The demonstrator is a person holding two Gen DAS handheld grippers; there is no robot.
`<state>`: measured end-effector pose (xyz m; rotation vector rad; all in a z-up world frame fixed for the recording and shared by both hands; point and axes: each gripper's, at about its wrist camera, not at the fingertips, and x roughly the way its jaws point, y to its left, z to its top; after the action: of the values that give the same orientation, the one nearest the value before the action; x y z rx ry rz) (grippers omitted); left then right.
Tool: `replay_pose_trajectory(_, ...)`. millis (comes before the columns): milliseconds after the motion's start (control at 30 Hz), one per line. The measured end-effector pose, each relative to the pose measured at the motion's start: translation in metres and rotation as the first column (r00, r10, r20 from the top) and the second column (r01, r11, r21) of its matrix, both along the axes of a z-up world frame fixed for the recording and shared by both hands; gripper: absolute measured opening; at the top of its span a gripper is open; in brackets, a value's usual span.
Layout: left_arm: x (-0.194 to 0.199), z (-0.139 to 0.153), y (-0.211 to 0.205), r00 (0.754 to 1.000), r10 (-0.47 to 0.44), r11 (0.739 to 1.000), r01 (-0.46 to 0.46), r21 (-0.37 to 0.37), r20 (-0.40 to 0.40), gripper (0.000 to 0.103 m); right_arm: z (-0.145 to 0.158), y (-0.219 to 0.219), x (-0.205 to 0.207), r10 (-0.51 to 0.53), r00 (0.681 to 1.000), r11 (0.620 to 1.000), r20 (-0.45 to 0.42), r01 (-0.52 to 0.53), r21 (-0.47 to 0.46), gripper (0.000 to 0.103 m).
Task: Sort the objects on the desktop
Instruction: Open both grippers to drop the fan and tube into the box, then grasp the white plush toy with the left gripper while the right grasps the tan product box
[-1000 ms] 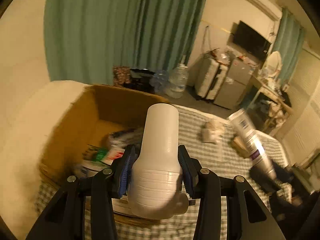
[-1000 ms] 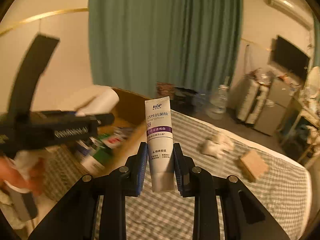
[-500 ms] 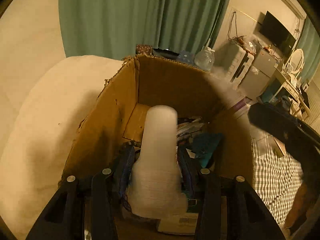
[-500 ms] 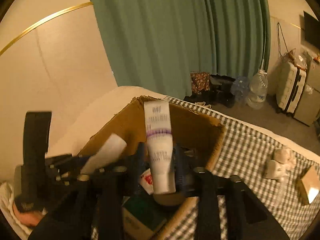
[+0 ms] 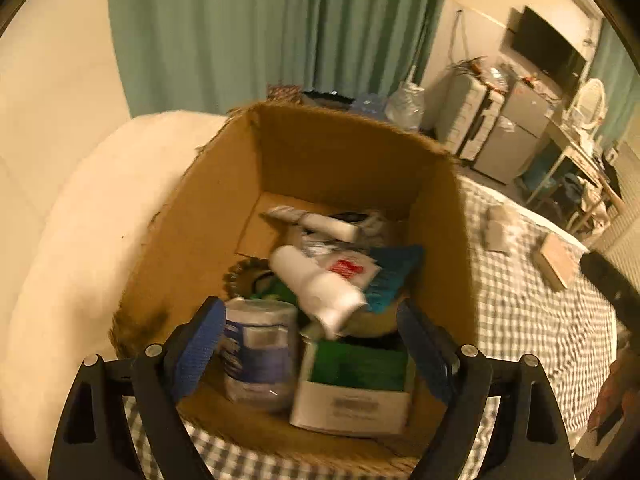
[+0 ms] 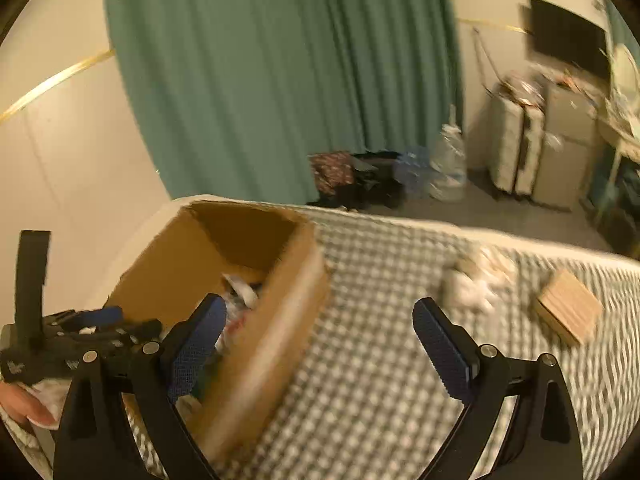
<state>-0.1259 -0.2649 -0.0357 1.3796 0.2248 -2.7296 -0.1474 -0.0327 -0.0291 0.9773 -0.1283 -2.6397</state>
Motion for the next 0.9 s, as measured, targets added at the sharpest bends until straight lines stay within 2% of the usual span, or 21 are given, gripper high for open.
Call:
replay_pose_trajectory(133,0.016,0.017,0.044,0.998,-0.053,0.999,0.054,0.008,-0.041,0.091,0.001,0.05,0.032,-0.049,0.999,0.998,0.012,0.049,0.046,0.096)
replay_pose_trajectory(233,0.024,0.027,0.076,0.996,-0.053,0.998,0.054,0.016,-0.076,0.091,0.005,0.089,0.051,-0.073,0.997,0.993,0.012,0.071,0.097,0.096)
replay_pose_trajectory(333,0.024,0.028,0.107,0.994,-0.073,0.997,0.076,0.035,-0.078,0.091,0.008,0.131,0.066,-0.092,0.995,0.988,0.024,0.088,0.126,0.096)
replay_pose_trajectory(433,0.022,0.024,0.143,0.992,-0.108,0.993,0.11,0.033,-0.066,0.092,0.01,0.163,0.077,-0.114,0.993,0.973,0.019,0.108,0.205,0.096)
replay_pose_trajectory(500,0.018,0.022,0.163,0.989,-0.135,0.99,0.136,0.021,-0.062,0.092,0.009,0.183,0.078,-0.115,0.993,0.959,0.02,0.105,0.265,0.096)
replay_pose_trajectory(633,-0.004,0.014,0.207,0.976,-0.211,0.978,0.211,-0.009,-0.06,0.092,0.005,0.212,0.072,-0.104,0.994,0.943,0.018,0.093,0.32,0.096)
replay_pose_trajectory(767,-0.031,0.001,0.243,0.959,-0.281,0.959,0.278,-0.052,-0.045,0.094,-0.008,0.234,0.051,-0.103,0.993,0.938,0.053,0.079,0.336,0.096)
replay_pose_trajectory(900,-0.069,-0.023,0.269,0.948,-0.317,0.945,0.315,-0.094,-0.009,0.094,-0.029,0.245,0.018,-0.061,0.996,0.937,0.067,0.035,0.347,0.096)
